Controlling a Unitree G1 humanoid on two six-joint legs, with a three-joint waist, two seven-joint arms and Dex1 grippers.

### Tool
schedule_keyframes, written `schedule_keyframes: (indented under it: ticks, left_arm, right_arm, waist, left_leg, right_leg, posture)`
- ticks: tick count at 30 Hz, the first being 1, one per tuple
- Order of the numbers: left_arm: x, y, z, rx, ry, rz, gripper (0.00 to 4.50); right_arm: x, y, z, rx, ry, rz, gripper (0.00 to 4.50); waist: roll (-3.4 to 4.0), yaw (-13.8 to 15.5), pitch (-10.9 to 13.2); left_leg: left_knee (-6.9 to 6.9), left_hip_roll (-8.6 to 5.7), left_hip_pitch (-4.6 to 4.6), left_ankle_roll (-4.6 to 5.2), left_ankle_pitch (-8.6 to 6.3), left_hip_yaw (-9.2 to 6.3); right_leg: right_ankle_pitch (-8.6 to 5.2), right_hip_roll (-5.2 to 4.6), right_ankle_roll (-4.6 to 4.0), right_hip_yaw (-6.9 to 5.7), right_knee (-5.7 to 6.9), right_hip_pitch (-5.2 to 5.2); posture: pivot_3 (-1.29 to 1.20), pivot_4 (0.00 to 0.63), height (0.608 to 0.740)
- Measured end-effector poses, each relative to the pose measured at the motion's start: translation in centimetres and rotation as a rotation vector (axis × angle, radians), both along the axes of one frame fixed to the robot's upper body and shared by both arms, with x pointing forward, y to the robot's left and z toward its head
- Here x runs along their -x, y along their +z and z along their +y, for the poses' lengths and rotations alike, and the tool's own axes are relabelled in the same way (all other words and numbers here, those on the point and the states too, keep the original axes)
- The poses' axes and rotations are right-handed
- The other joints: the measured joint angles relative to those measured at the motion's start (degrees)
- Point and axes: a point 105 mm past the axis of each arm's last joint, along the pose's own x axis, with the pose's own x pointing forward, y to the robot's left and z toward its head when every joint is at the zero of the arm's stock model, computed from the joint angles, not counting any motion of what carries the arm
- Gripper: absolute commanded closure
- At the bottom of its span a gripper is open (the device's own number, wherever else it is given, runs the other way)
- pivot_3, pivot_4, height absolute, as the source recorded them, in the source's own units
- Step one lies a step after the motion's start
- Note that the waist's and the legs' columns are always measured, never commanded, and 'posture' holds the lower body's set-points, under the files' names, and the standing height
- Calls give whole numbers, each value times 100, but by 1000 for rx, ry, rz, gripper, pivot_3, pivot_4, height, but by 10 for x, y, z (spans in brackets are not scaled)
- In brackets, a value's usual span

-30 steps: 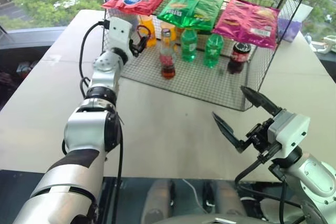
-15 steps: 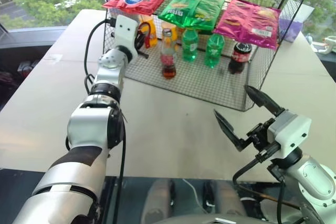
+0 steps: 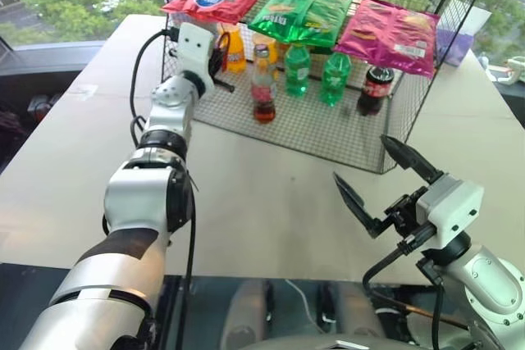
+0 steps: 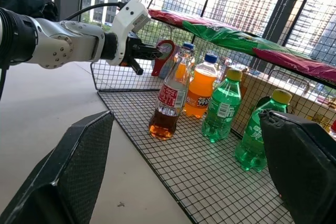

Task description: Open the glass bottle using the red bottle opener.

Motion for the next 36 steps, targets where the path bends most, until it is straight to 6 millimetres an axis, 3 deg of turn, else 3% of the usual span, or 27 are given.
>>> schedule_keyframes:
  ticks: [13,25,36]
  left_arm:
    - [4,1,1,27,-66,-7,4492]
    - [17,-3,-4,114,-304,80,4492]
    - [27,-7,12,246,-392,184,4492]
  right_arm:
    - [0,1,1,4,6,-5,0]
    - [-1,3,2,11,23,-14,0]
    - [-1,3,2,13,12,-19,0]
  waist:
    - [0,4,0]
    - [-2,-10,2]
    - [-2,-11,2]
  left_leg:
    - [0,0,-1,0,0,-1]
    - [0,0,-2,0,0,-3]
    - [0,1,-3,0,0,-2]
  right_leg:
    - [0,-1,-1,-1,0,0]
    - [-2,1,-3,-3,0,-1]
    - [-2,1,-3,-2,0,-2]
  posture:
    - [0,150,740]
    - [0,150,740]
    - [0,150,740]
